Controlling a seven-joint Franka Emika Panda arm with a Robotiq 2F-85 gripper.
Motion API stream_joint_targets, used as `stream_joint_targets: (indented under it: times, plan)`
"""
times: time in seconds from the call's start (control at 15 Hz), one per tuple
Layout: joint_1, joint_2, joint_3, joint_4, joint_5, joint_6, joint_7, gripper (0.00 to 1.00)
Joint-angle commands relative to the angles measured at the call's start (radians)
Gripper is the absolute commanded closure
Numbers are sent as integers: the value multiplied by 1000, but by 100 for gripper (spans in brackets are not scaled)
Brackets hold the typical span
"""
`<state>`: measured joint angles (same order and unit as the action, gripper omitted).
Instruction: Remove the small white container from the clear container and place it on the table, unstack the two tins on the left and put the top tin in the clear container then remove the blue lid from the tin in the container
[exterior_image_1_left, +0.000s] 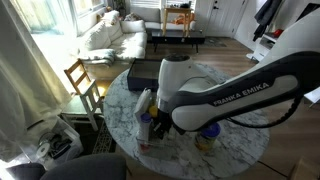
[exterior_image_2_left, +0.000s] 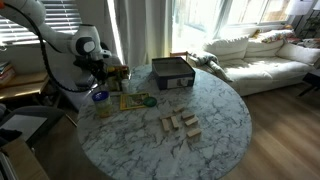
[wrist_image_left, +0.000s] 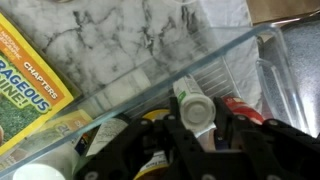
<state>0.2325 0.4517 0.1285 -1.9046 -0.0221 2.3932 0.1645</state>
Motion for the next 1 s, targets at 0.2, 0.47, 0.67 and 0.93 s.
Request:
stream_joint_targets:
  times: [0.2, 0.47, 0.67, 0.93]
  plan:
    - [34, -196, -22, -11, -114, -55, 37, 87]
    - [25, -329, -39, -32, -275, -123, 119, 87]
    - [-9, -434, -41, -67, -339, -181, 155, 87]
    - [-33, -403, -19, -7, -317, -180, 130, 62]
